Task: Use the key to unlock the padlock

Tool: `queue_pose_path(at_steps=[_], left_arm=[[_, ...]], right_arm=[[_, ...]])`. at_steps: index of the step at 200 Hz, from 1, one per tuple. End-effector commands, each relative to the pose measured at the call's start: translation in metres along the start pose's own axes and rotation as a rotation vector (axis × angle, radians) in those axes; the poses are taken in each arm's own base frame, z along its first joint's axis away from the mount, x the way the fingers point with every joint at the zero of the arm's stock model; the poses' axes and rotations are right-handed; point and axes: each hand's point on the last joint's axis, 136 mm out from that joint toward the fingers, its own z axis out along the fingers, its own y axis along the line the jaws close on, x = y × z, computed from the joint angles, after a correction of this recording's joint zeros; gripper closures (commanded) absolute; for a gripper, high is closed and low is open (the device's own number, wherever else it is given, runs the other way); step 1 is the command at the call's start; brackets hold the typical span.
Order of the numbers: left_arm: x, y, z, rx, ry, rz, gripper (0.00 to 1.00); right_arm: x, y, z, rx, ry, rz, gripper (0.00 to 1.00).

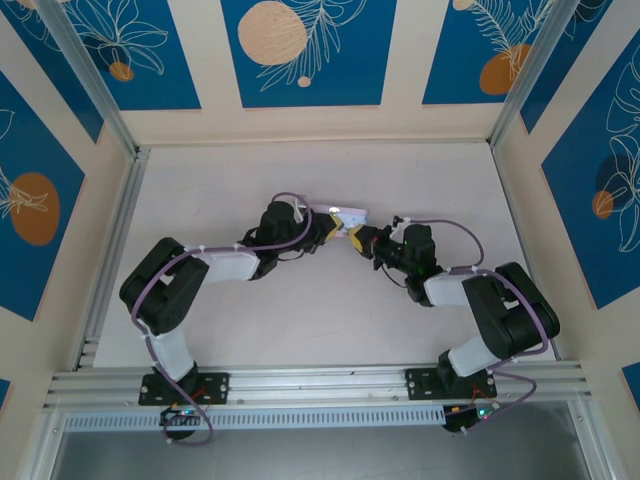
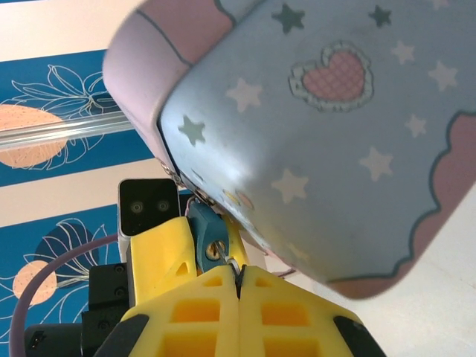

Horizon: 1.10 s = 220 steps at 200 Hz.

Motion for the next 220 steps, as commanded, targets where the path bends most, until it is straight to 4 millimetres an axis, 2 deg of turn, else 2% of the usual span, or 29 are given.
queue_pose_path(at_steps=[1, 50, 141, 220], left_arm=[[0.025, -0.026, -0.003, 0.084, 0.096, 0.044, 1.00], [0.026, -0.025, -0.002, 0.083, 0.097, 0.042, 1.00], [0.027, -0.032, -0.005, 0.099, 0.102, 0.043, 1.00], [0.027, -0.034, -0.005, 0.106, 0.103, 0.044, 1.00]], right_arm=[[0.014, 0.019, 0.011, -0.054, 0.043, -0.024, 1.00], [0.008, 0.007, 0.011, -0.032, 0.014, 0.005, 1.00], [-0.012, 0.001, 0.004, -0.066, -0.025, 0.045, 1.00], [-0.014, 0.001, 0.007, -0.101, -0.014, 0.104, 1.00]])
